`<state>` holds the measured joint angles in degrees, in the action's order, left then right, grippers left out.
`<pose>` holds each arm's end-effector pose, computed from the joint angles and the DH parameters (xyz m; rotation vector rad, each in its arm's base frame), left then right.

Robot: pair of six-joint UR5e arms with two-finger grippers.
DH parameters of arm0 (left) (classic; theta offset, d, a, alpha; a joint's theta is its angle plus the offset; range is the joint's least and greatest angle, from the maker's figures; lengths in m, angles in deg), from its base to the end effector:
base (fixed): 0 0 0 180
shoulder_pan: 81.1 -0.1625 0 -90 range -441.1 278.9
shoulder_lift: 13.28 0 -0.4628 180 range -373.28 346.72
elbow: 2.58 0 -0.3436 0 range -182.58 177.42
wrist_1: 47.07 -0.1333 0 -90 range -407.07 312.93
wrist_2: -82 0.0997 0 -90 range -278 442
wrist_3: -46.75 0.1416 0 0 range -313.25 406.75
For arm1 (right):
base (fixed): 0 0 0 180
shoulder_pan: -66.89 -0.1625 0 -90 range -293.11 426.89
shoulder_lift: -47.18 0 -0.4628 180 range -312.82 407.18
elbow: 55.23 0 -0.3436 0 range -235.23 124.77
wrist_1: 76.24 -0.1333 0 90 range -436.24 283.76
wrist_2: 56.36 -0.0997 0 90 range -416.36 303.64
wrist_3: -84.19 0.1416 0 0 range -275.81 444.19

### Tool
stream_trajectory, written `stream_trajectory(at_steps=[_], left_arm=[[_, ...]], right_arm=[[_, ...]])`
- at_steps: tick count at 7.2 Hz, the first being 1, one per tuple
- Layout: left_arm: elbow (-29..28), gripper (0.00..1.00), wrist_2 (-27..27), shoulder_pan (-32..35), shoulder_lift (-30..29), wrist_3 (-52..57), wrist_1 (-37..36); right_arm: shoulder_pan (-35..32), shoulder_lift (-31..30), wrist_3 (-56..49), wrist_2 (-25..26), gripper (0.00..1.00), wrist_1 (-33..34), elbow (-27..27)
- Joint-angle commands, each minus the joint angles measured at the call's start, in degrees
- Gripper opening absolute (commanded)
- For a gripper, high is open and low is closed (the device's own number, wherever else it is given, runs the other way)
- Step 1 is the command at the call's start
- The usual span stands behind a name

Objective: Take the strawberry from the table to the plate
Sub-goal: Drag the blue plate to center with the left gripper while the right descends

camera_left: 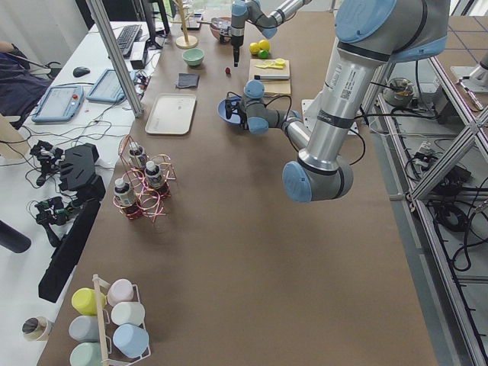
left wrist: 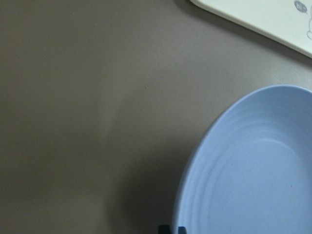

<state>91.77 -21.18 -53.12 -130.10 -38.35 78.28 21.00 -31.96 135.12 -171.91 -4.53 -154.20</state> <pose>0.5434 -0.4031 0.3612 0.1320 1.1678 -0.2220 -0.3433 -0.4579 0.5394 0.1250 -0.7716 -0.0354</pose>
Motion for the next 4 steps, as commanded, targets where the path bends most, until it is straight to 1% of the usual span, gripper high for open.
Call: stream_trajectory(at_steps=[1,2,3,4], left_arm=[[0.92,0.55,1.23,-1.09,0.01,-0.07,-0.46],[1.27,0.98,1.23,-1.09,0.36,0.11,-0.46],[1.8,0.98,1.23,-1.09,0.45,0.11,-0.46],[1.8,0.99,1.23,-1.0,0.54,0.11,-0.46]], right_arm=[[0.98,0.57,0.57,0.5,0.87,0.01,1.32],[0.98,5.36,0.57,0.5,0.87,0.1,5.68],[0.81,8.54,0.05,0.5,0.87,0.02,9.64],[-0.33,9.61,-0.65,0.41,0.86,0.1,10.63]])
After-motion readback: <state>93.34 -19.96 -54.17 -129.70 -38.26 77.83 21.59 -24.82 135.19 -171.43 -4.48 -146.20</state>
